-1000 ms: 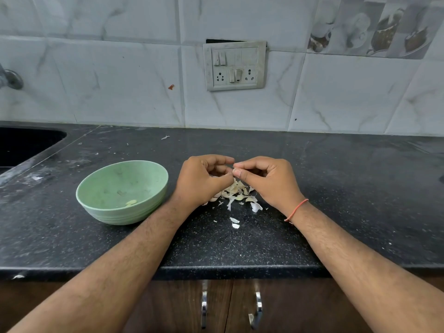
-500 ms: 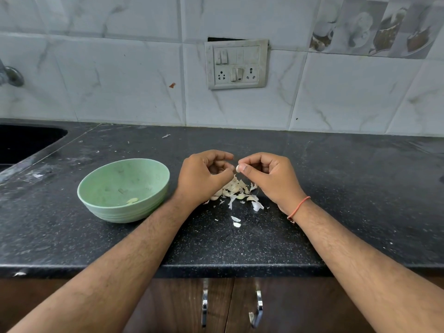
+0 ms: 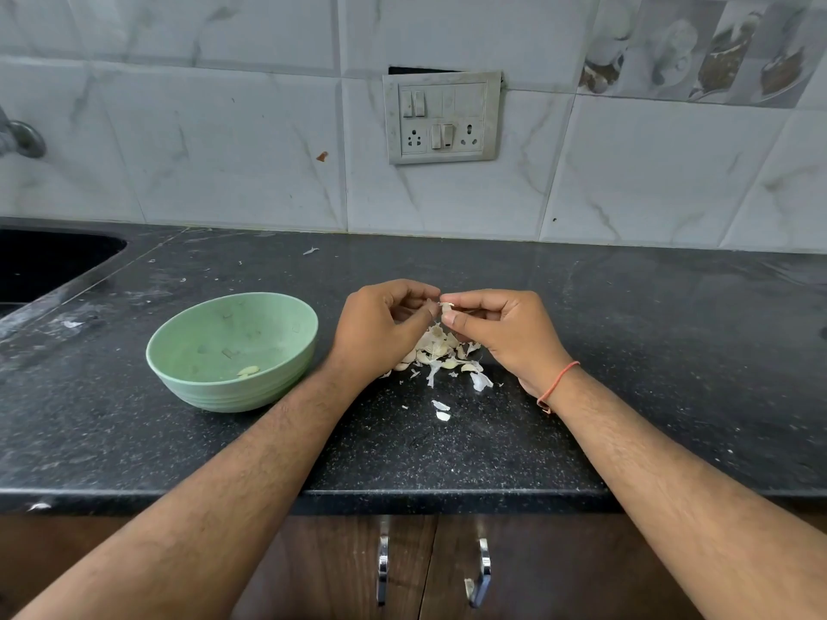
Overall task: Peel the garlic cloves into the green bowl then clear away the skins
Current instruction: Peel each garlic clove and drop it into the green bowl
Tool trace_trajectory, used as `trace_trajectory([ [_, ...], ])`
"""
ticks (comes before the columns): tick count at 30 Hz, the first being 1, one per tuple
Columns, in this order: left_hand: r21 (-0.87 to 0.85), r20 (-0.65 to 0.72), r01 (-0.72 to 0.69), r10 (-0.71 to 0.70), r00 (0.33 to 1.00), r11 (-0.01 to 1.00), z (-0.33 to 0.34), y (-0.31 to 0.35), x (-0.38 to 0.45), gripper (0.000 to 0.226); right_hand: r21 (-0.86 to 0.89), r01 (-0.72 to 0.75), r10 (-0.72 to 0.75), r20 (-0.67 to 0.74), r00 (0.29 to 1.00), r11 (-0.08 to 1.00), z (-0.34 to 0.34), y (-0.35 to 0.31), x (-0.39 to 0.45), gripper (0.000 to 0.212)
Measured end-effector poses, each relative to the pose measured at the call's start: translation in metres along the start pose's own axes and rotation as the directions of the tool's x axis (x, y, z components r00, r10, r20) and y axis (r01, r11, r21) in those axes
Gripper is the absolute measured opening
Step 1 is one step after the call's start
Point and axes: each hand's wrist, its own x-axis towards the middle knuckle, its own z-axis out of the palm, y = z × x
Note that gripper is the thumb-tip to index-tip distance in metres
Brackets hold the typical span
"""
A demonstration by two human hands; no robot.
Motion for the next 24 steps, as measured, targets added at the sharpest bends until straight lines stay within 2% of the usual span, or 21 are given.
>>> trace_trajectory([
  [2, 0.002, -0.018, 0.026, -0.026, 0.999, 1.0, 0.0, 0.002, 0.0, 0.012, -0.037, 0.021, -0.022, -0.01, 1.0, 0.999, 0.0, 0.002, 0.001, 0.028],
  [5, 0.001, 0.024, 0.02, -0.02, 1.0, 1.0, 0.0, 0.004, -0.002, 0.005, -0.092, 0.048, -0.047, 0.018, 0.999, 0.995, 0.0, 0.002, 0.0, 0.04],
  [9, 0.003, 0.047, 0.023, -0.023, 0.999, 1.0, 0.0, 0.0, -0.001, 0.01, -0.15, 0.071, -0.064, 0.05, 0.997, 0.986, 0.0, -0.001, -0.002, 0.044],
  [13, -0.019, 0.037, 0.082, -0.081, 0.996, 0.996, 0.001, -0.005, 0.002, 0.011, -0.259, 0.096, -0.092, 0.026, 0.995, 0.961, 0.001, -0.002, -0.003, 0.026],
  [16, -0.103, 0.058, 0.145, -0.139, 0.989, 0.984, 0.002, -0.007, 0.003, 0.012, -0.351, 0.099, -0.083, 0.06, 0.995, 0.931, 0.003, -0.001, -0.004, 0.011],
  [24, -0.217, 0.115, 0.228, -0.207, 0.972, 0.949, 0.003, -0.011, 0.003, 0.017, -0.324, 0.095, -0.078, 0.066, 0.995, 0.941, 0.004, -0.001, -0.002, 0.01],
])
